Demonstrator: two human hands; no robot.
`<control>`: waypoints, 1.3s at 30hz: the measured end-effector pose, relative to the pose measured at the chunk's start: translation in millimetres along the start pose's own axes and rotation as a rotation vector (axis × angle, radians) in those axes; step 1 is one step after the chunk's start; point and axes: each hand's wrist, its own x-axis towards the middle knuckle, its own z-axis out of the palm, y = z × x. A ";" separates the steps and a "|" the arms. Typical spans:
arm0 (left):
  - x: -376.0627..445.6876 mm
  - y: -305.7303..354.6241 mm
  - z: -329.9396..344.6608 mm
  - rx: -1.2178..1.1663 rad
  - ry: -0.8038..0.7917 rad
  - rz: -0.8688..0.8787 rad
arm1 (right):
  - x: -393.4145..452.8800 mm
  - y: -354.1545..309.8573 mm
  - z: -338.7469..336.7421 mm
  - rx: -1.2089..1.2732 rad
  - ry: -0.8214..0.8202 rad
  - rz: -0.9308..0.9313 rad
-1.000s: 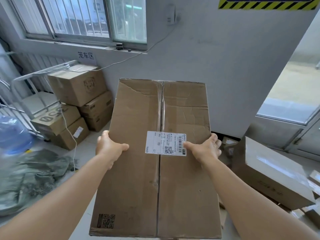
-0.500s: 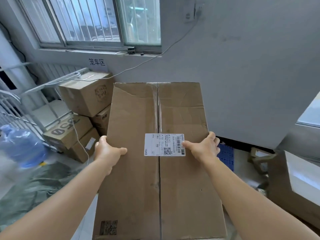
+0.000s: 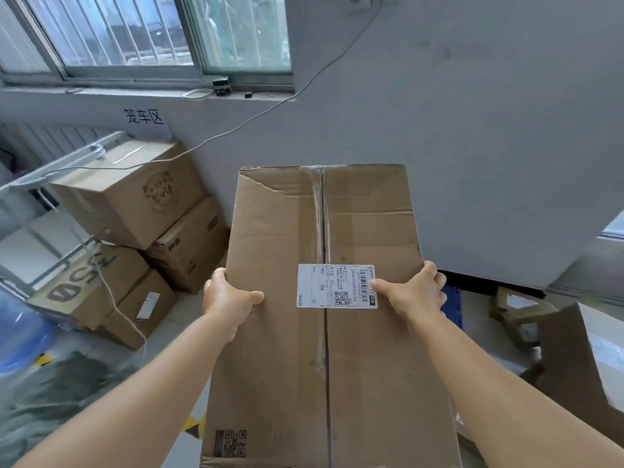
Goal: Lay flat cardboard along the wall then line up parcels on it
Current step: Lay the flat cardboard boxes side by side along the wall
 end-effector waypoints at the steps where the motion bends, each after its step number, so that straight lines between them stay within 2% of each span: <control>1: 9.9 4.7 7.6 0.001 -0.019 0.005 | 8.0 -1.1 0.1 0.000 0.014 0.012; 16: 192.7 109.2 105.9 0.027 -0.299 0.115 | 137.5 -65.4 18.1 -0.002 0.271 0.152; 23: 226.3 130.8 168.4 0.019 -0.446 0.104 | 182.8 -56.5 9.2 -0.061 0.370 0.277; 29: 246.9 128.7 218.4 0.016 -0.497 0.029 | 231.4 -40.2 9.6 -0.106 0.350 0.333; 39: 284.9 124.2 339.2 0.138 -0.422 -0.074 | 362.2 24.6 17.6 -0.073 0.199 0.417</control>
